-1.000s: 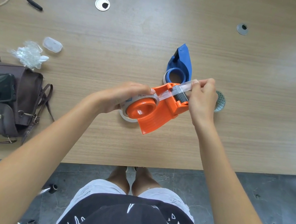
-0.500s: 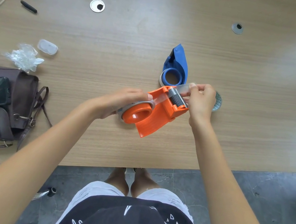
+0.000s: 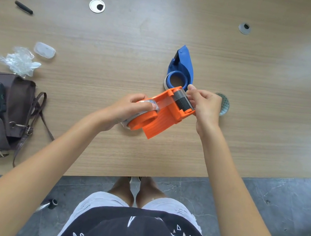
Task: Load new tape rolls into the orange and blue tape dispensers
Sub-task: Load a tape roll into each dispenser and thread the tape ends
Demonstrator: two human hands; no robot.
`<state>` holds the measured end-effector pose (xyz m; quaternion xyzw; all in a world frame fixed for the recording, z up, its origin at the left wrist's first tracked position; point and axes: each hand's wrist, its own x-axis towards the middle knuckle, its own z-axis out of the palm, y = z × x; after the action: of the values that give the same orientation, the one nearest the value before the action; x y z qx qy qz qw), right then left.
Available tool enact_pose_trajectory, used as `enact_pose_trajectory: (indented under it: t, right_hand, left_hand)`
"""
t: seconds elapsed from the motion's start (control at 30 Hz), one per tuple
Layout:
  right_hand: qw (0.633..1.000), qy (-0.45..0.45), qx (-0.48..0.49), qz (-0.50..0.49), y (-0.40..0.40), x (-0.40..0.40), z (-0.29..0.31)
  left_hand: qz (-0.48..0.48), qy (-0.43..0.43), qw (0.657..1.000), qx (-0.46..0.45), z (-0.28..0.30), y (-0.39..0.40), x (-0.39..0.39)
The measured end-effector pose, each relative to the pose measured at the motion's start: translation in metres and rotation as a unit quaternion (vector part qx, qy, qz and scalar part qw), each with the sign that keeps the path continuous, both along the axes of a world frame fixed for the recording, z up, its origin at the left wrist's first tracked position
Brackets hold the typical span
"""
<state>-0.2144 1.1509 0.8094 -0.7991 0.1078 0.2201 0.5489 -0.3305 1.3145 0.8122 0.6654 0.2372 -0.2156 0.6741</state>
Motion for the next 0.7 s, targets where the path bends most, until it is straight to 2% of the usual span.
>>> enact_pose_trajectory:
  t: [0.33, 0.6, 0.7]
  right_hand:
    - [0.995, 0.060, 0.055, 0.066, -0.0031, 0.0022, 0.0037]
    - [0.985, 0.121, 0.110, 0.057, -0.0039, 0.0045, 0.0072]
    - [0.981, 0.137, 0.138, 0.009, -0.0030, 0.0041, 0.0071]
  left_hand:
    - [0.001, -0.005, 1.000, -0.001, -0.0028, 0.0007, 0.0005]
    - [0.000, -0.007, 1.000, 0.002, -0.0046, 0.0037, -0.0013]
    - [-0.005, -0.017, 1.000, -0.002, -0.0075, 0.0042, -0.0023]
